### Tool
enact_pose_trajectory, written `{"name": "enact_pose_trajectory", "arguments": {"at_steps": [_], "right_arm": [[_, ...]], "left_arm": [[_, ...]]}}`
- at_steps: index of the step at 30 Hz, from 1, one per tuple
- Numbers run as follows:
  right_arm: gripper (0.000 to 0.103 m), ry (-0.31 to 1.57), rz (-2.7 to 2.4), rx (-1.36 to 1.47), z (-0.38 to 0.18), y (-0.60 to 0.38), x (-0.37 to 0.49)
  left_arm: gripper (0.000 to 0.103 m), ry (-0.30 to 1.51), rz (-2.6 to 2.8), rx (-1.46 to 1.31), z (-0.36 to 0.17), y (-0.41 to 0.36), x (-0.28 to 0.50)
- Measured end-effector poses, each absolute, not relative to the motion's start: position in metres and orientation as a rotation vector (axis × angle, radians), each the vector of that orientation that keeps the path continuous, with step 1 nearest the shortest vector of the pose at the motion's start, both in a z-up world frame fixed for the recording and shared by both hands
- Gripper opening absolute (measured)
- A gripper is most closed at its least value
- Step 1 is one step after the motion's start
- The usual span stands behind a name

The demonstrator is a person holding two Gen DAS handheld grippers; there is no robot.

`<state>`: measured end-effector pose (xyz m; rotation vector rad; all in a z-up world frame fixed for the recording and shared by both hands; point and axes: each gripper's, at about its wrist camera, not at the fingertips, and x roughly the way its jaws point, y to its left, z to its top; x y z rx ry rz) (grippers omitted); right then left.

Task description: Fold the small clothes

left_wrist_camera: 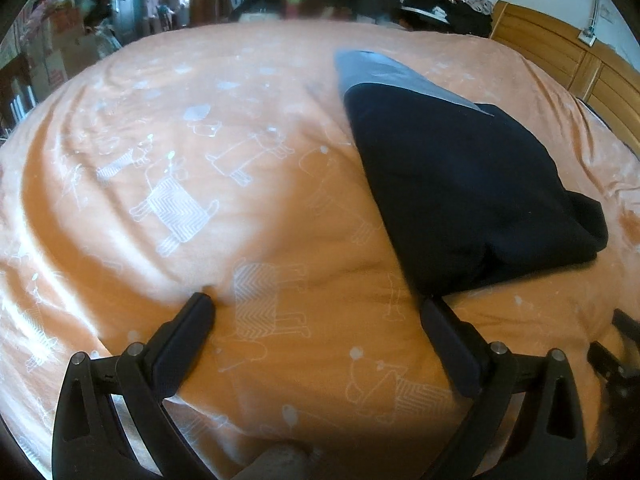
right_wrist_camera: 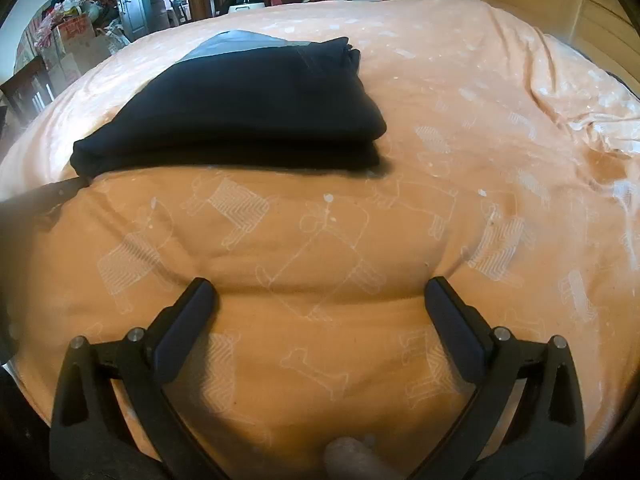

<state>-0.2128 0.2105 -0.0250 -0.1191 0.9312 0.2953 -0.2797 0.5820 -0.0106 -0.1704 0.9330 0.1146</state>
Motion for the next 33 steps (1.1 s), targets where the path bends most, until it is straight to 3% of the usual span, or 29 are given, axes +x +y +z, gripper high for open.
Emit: {"name": "enact_pose_trajectory", "arguments": {"at_steps": [33], "right_arm": [[0.103,0.894,0.273,-0.064,-0.0243,0.2086,-0.2077]], "left_arm": [[0.103,0.909,0.108,-0.18,-0.0157,0.5844,-0.2795]]}}
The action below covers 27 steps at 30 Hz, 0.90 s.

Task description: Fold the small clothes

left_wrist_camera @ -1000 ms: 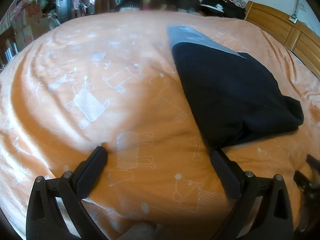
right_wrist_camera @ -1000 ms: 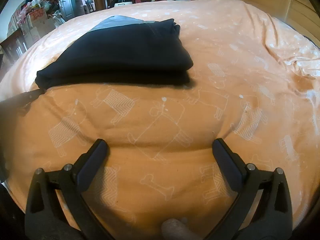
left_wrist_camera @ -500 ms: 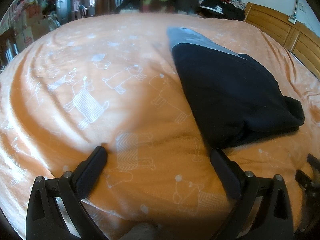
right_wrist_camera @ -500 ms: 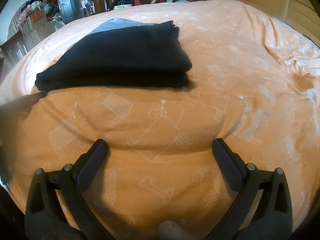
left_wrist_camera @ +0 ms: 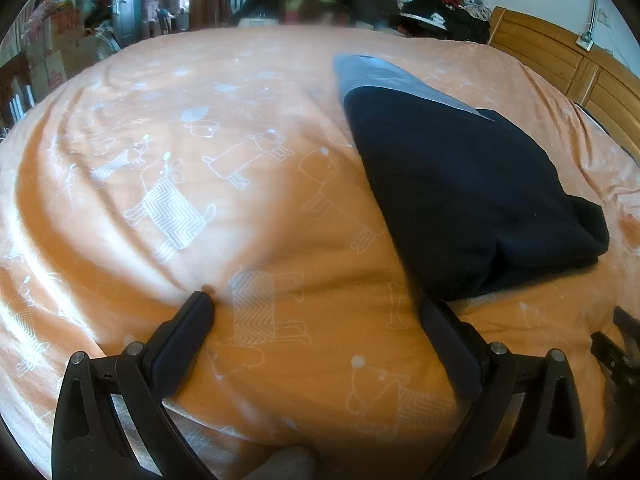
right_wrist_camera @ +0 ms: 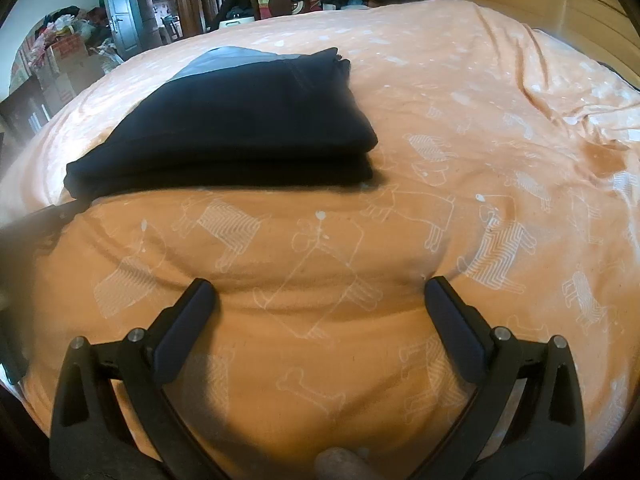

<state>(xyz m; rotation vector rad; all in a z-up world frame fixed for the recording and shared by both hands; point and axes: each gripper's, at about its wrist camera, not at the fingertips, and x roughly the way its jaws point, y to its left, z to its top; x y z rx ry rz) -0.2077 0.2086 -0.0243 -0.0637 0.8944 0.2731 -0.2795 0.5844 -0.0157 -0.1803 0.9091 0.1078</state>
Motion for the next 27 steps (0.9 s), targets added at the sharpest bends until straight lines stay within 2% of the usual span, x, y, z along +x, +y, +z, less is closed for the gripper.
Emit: {"name": "enact_pose_trajectory", "arguments": {"at_steps": [27], "right_arm": [[0.103,0.876,0.266,-0.055,-0.0252,0.2068,-0.2088]], "left_arm": [[0.103,0.903,0.106,-0.191,-0.0156,0.5823,-0.2802]]}}
